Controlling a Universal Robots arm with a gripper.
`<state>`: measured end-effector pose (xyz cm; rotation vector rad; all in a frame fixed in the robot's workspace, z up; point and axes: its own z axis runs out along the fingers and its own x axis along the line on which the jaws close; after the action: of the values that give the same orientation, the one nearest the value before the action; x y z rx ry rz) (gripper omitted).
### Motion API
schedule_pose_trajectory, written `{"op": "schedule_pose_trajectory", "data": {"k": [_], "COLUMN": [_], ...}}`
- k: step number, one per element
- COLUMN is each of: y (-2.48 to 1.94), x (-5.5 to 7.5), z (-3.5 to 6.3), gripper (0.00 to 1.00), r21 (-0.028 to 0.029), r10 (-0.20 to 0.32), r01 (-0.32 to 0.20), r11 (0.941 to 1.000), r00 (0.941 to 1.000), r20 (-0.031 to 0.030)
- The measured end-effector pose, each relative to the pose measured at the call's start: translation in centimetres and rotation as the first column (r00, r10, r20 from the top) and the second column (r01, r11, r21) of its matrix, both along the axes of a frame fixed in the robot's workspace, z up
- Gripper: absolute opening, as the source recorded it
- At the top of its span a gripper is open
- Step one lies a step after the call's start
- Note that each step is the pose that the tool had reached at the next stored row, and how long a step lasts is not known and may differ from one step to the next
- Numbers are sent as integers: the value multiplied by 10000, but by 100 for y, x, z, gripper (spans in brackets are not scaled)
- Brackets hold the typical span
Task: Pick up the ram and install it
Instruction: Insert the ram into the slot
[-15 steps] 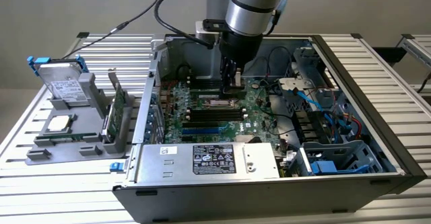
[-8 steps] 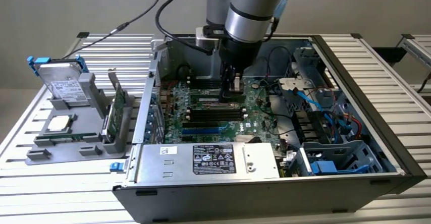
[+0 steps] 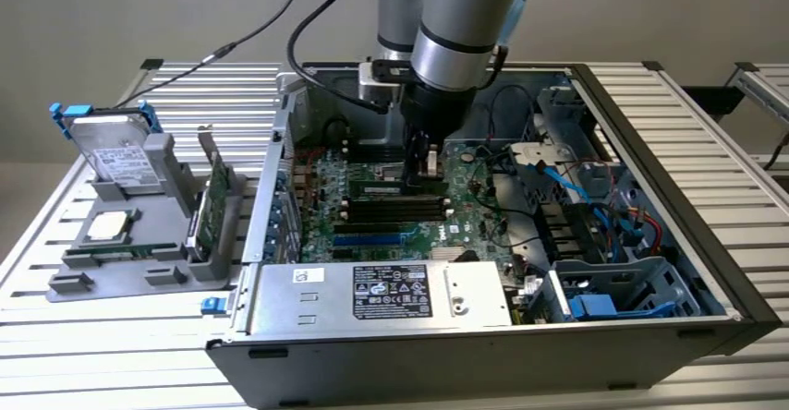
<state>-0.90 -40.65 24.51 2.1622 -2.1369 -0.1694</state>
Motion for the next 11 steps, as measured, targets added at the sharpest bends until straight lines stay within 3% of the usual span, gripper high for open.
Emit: {"op": "schedule_pose_trajectory", "data": {"k": [8, 11], "y": [-6, -7], "x": [0, -3], "z": [-143, -168], "gripper": [15, 15], "r21": [-20, -104], "r10": [-43, -42], "r01": [43, 42], "r11": [10000, 9999], "r00": [10000, 10000], "r20": [0, 1]}}
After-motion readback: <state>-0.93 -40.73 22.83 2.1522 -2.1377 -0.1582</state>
